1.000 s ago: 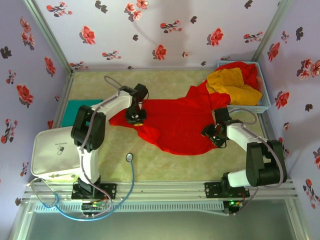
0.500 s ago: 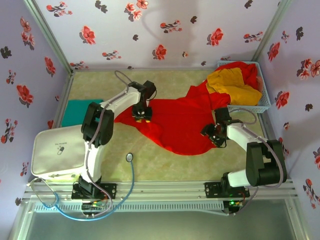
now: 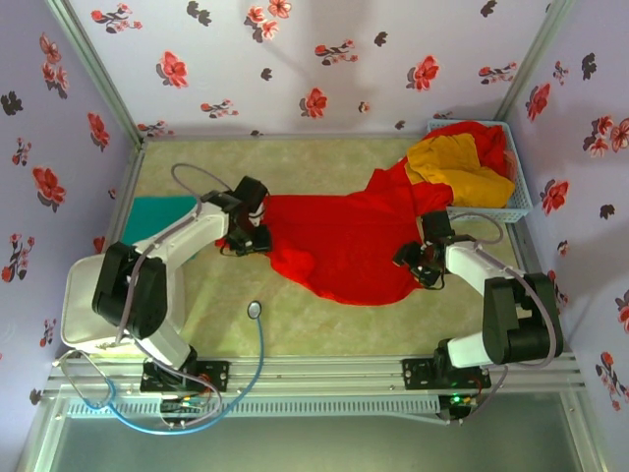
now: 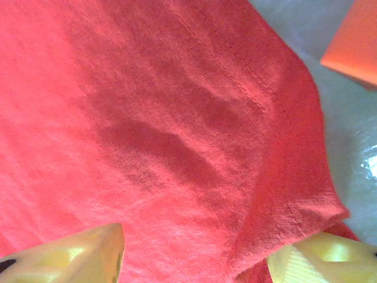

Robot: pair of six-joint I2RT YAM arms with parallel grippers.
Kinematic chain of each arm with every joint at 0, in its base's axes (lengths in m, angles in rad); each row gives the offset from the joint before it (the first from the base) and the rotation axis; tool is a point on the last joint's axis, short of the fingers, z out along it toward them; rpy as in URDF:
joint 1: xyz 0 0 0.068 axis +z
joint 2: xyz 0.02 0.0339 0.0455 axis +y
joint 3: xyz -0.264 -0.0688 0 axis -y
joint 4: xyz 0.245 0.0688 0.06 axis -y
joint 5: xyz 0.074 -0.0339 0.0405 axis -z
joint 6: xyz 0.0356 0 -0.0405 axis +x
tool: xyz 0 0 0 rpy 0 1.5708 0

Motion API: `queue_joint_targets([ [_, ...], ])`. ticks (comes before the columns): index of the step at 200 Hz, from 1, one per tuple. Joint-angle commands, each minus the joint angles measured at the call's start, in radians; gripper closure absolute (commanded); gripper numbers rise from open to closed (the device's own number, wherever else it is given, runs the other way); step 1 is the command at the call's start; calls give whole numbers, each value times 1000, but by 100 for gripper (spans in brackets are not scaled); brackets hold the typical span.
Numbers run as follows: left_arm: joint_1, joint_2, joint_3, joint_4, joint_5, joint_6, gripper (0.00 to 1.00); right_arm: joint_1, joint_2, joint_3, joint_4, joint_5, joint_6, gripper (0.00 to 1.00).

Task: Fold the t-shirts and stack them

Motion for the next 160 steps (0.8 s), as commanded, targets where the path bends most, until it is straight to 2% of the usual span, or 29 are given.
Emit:
queue_joint_targets([
  [1, 18, -7, -112, 188, 35, -41, 68, 11, 39, -1, -14, -9, -9, 36],
  [48, 57, 7, -205, 431, 52, -55, 65, 23, 44, 10, -24, -7, -9, 36],
  [160, 75, 126, -140, 437, 63, -34, 66, 27, 40, 17, -37, -1, -11, 36],
])
